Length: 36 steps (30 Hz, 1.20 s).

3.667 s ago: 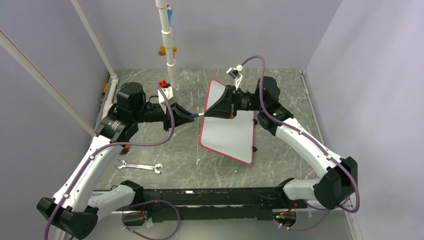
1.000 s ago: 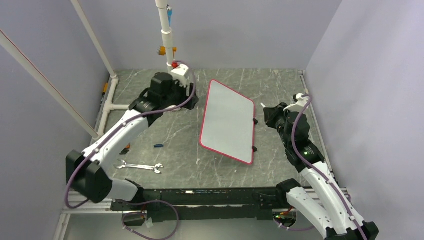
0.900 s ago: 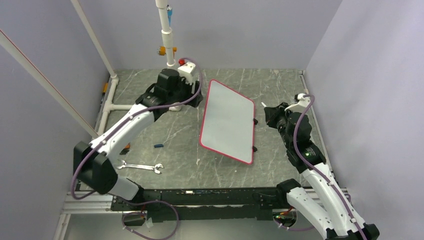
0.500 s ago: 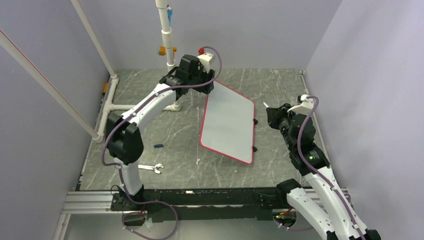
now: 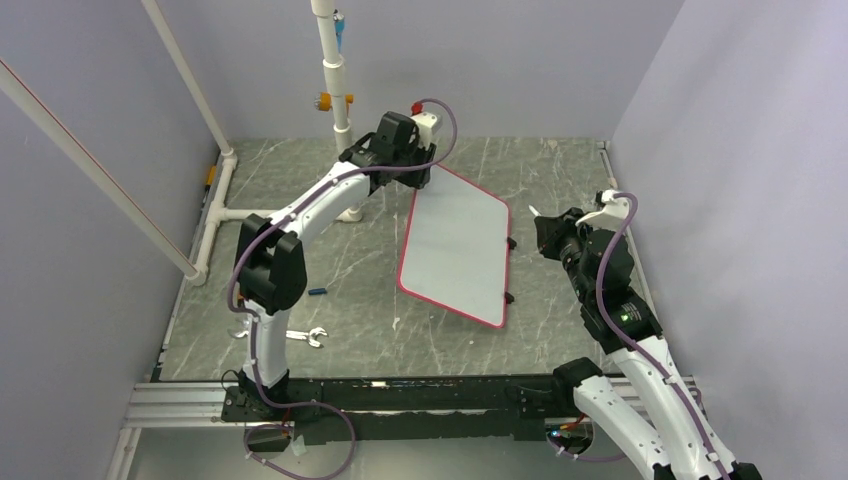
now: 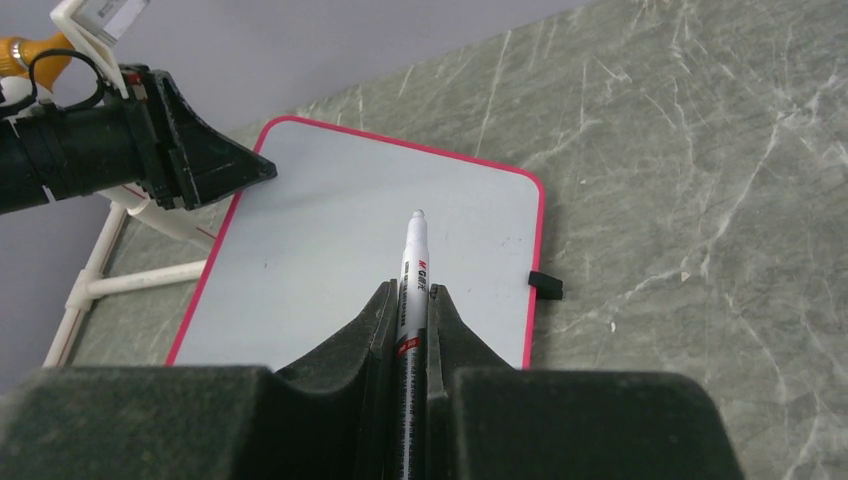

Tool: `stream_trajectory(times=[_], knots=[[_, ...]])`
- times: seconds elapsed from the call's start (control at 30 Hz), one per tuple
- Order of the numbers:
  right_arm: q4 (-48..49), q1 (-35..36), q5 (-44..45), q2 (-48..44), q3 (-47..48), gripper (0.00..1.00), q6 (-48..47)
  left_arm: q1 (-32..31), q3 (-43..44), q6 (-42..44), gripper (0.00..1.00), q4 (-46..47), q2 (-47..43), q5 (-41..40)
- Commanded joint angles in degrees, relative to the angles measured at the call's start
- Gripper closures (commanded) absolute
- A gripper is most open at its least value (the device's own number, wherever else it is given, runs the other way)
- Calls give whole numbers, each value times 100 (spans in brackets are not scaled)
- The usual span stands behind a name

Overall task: Write a sentence on the whiteboard
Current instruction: Move the whiteboard to the center of the board.

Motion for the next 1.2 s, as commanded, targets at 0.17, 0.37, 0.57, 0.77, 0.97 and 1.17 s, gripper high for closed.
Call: stream_trajectory(times=[0.17, 0.37, 0.57, 0.77, 0.97, 1.17], knots=[[-57, -15, 153, -139, 233, 100, -171, -216, 1174, 830, 61, -350, 640, 762], [-190, -8, 110, -199, 211, 100, -141, -519, 1731, 1401, 60, -310, 989, 1224], [-309, -15, 112, -264, 219, 100, -136, -875, 2095, 1842, 48, -125, 1251, 1718], [-367, -11, 119, -319, 224, 100, -136, -1115, 2116, 1979, 24, 36, 1218, 1828], [-404, -12, 127, -324, 283, 100, -162, -1114, 1970, 1846, 1, -10, 731, 1320], [-415, -13, 112, -297, 362, 100, -214, -991, 1692, 1760, 1, -162, -40, 1204]])
